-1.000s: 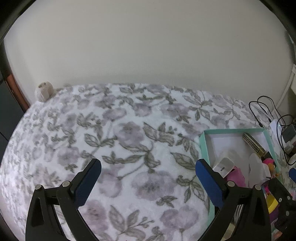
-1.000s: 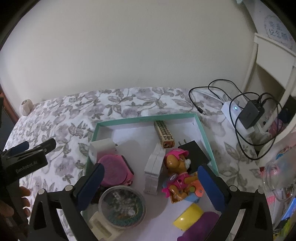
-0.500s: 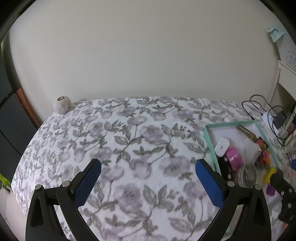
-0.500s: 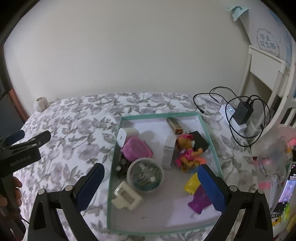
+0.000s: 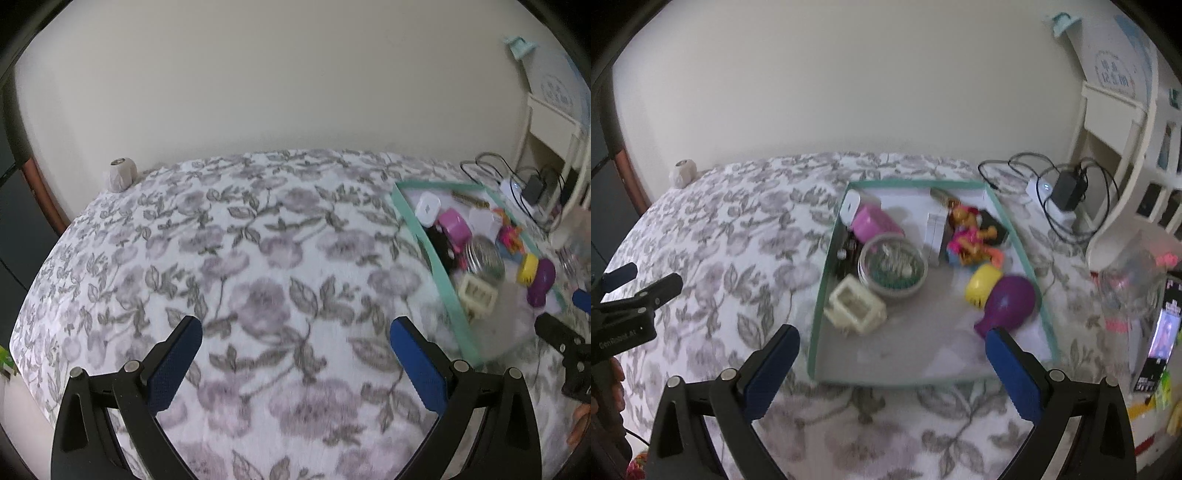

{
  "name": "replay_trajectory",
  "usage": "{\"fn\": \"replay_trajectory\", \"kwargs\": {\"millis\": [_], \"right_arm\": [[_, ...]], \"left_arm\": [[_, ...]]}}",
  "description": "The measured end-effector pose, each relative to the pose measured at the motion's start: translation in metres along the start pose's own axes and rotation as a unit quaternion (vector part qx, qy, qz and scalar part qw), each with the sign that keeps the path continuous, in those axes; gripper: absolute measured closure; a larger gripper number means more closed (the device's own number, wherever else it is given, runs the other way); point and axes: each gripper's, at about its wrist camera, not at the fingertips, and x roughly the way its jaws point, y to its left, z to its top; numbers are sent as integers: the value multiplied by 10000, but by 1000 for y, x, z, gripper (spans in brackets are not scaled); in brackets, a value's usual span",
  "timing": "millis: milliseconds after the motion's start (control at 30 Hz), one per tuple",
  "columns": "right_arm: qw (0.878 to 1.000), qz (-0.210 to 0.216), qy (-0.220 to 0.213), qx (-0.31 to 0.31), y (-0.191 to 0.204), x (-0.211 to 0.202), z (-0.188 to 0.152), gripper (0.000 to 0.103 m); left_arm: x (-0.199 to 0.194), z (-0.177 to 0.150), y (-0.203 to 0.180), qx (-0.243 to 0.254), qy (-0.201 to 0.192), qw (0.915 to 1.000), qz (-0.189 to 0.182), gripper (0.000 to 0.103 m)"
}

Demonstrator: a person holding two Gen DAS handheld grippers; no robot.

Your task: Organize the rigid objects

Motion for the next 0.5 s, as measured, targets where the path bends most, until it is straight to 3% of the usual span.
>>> {"fn": "replay_trajectory", "kwargs": {"millis": [500], "right_arm": [[9993,91,352,-37,7,13,-53,1]], "left_arm": [[21,-49,1,233,466,9986,16,2]]}}
